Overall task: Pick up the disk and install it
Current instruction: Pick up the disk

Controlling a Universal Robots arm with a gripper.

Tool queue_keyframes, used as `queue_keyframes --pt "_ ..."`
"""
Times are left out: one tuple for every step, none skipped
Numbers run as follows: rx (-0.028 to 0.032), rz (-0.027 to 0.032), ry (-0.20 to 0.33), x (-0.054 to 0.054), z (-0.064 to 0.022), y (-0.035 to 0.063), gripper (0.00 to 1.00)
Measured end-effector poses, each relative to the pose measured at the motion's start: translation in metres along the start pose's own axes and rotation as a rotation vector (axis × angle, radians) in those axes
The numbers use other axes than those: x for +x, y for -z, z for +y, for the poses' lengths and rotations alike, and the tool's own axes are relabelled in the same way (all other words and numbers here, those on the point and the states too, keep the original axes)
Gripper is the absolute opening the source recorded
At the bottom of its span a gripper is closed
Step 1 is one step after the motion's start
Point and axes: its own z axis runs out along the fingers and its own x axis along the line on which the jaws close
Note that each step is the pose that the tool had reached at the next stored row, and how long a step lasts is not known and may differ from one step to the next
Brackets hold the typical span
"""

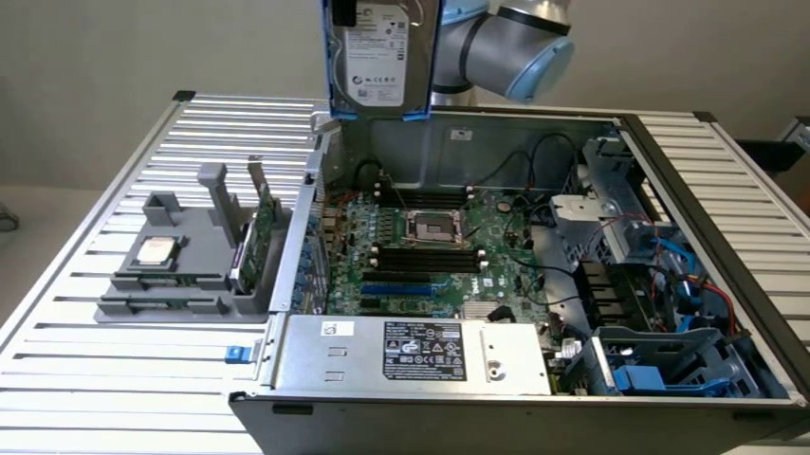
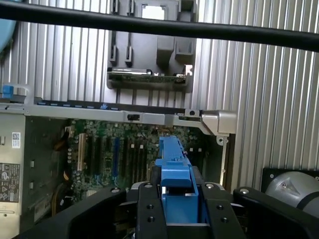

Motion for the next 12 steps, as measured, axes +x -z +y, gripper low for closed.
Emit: queue_keyframes --pt "0.0 0.0 0.0 0.002 -0.0029 0.0003 0.33" --pt "0.0 -0.0001 0.0 0.005 -0.0058 0.0005 0.33" --pt "0.0 0.0 0.0 0.007 -0.009 0.0008 0.33" --pt "0.0 0.0 0.0 0.01 -0.0121 0.001 0.33" --pt "0.0 0.0 0.0 0.012 -0.0157 0.0013 0.33" --pt "0.0 0.0 0.0 0.014 -0.0194 0.0016 0.33" --pt "0.0 0.0 0.0 0.016 -0.0232 0.0019 0.33" --pt "-0.0001 0.0 0.0 0.018 -0.0269 0.0022 0.33" --pt "0.0 0.0 0.0 0.02 -0.0306 0.0024 0.33" --pt "0.0001 -0.0001 0.0 0.022 -0.0344 0.0027 0.33" --pt "0.0 0.0 0.0 0.024 -0.0385 0.0031 0.33" --pt "-0.0001 0.0001 0.0 0.026 -0.0422 0.0033 0.33"
